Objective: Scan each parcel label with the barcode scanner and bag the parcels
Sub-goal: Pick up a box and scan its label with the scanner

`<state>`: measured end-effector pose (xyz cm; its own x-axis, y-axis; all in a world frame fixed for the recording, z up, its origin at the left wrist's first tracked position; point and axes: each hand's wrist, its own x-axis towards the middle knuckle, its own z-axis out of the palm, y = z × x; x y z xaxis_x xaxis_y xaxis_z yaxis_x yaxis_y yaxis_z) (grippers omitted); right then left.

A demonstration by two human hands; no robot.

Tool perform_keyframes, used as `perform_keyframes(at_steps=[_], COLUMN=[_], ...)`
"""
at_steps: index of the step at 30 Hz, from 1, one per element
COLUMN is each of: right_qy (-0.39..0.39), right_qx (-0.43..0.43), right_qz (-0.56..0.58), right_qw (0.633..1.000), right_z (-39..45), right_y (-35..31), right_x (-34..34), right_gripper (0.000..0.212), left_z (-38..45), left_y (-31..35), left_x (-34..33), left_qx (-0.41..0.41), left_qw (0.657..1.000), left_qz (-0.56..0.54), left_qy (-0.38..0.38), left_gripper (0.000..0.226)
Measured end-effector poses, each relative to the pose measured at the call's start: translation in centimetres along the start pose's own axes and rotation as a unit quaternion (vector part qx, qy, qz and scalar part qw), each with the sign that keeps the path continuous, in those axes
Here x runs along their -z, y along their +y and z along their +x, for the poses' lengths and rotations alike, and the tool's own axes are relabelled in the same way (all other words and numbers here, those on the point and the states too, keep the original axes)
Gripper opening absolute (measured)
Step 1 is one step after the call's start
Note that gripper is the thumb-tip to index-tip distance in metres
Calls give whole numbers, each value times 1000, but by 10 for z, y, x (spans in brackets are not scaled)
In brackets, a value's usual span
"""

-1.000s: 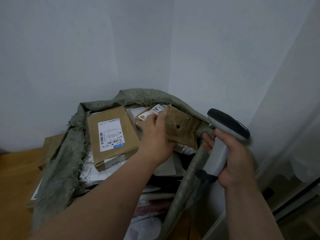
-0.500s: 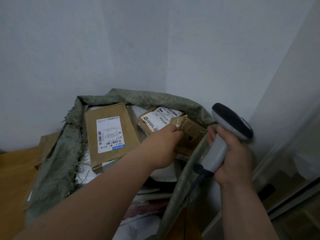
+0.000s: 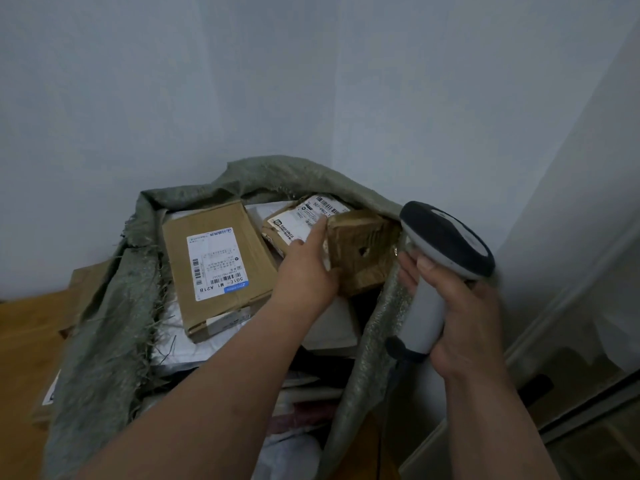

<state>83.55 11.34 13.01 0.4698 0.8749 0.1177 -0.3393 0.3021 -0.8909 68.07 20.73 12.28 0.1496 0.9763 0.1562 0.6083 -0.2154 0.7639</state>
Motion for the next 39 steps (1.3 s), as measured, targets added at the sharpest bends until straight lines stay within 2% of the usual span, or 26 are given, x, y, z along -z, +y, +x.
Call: perform_keyframes(at_steps=[5,8,10,12,17,19,21,23,24,26,28,30,35,39], right_qy=[24,32,27,31,6,-3,-10,-9,-3,13,22,9,-86,-113], right_qx=[-18,-4,13,29,64,50,29,11,6,7,29,52,-12,-88], right_qz=[-2,-2,-10,-6,0,0,-17,-49,-65,-85,-87,-88,-65,-80], right_qw=[1000,999,999,999,998,999,999,999,998,996,996,995,994,986], right_z=[3,4,4,4,8,9,9,8,7,6,7,7,0,-16], right_y=[5,6,6,5,2,3,4,5,5,3,0,-3,-1,11], right_x=[-8,-10,-13,-15,-15,-14,-16,-18,-19,-21,-23,-27,-45,-60], right_gripper=[42,41,39,40,59,53,38,30,28,28,28,24,22,11], left_z=[-9,-3,3,5,-7,-6,-4,-1,-1,0,2,0,-12,-31], left_y=[20,29,30,26,7,7,8,7,7,9,11,10,-4,-23], left_x=[0,4,6,5,-19,-24,-21,-15,-12,0,14,29,61,82], left_qx=[-108,-76,-63,-73,-125,-115,-82,-67,-67,-71,-79,-64,1,32], left_qw=[986,982,979,967,904,875,843,819,826,875,934,972,990,994], left_qz=[94,86,114,186,275,356,425,461,459,410,314,211,141,104], left_qy=[-85,-152,-158,-160,-304,-306,-320,-335,-321,-248,-149,-78,0,21], left_gripper=[49,23,24,28,38,45,52,55,54,46,37,35,37,36])
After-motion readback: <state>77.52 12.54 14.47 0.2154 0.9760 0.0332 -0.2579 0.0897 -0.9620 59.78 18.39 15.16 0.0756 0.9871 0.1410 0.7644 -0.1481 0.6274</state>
